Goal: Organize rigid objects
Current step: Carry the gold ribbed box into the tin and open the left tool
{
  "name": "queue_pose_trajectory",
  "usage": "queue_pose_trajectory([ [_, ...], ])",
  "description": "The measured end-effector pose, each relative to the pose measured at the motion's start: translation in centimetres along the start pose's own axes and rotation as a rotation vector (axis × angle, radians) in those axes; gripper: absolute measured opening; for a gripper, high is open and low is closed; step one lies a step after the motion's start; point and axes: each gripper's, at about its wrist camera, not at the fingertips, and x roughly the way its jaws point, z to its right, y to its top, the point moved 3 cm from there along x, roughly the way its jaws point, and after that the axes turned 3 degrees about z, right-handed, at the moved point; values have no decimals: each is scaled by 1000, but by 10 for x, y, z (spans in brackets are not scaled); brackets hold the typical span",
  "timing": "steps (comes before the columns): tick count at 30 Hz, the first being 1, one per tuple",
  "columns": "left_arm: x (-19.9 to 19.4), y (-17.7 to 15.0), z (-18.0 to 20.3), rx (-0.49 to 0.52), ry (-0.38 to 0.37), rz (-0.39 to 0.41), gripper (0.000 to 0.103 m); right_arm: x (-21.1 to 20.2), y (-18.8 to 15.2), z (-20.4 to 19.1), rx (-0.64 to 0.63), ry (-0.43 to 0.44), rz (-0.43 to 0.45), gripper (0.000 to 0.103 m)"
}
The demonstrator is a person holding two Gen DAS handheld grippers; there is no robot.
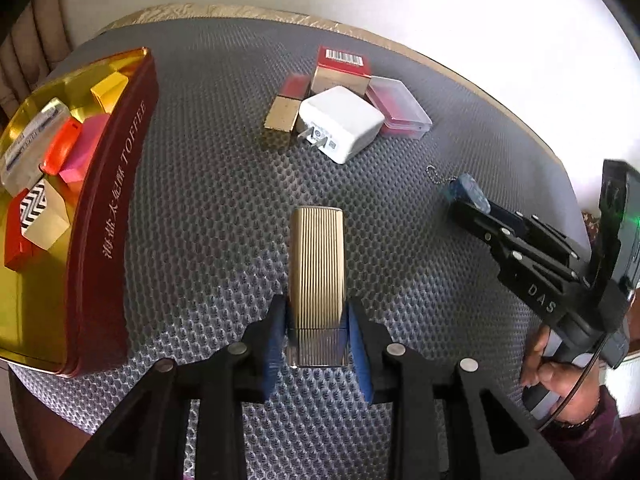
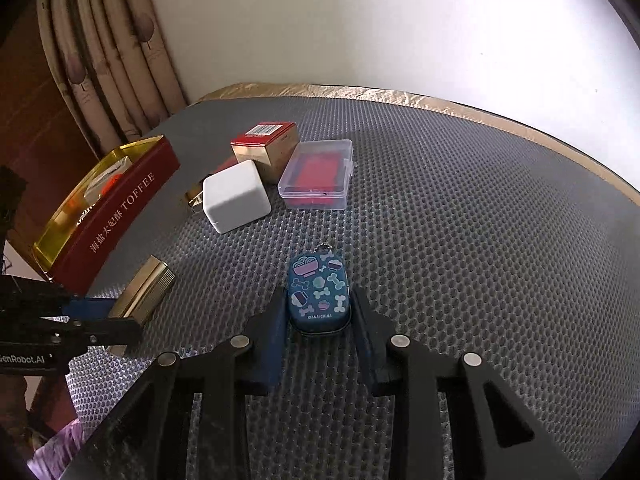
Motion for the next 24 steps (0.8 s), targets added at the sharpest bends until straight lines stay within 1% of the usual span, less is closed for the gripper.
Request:
queue_pose_trajectory([
  [2,-16,-5,4,7,-9,26,30,2,2,1,5,1,-1,29],
  [5,-46,-4,7,28,-8,99,30,3,2,2,7,1,-1,29],
  [7,-71,-1,1,22,-10,146,30,4,2,1,6,0,-6,29],
  [8,-80,-1,-2,14,-12,157,30,5,2,1,4,-2,-7,29],
  [10,-100,0,-19,-11,-2,178,30,5,2,1,1,-4,-9,29],
  [12,-115,-1,-39,-40,26,196,30,6,2,0,1,-9,-9,29],
  [15,-130,-4,-85,-72,116,218,30,7,2,-1,0,-13,-10,29],
  [16,-131,-4,-103,-87,152,210,30,7,2,-1,-1,-14,-12,29],
  [19,-135,-4,-147,-136,203,180,30,9,3,-2,-7,-20,-18,29],
  [24,-127,-9,-191,-188,266,159,30,11,2,-2,-11,-27,-22,29],
])
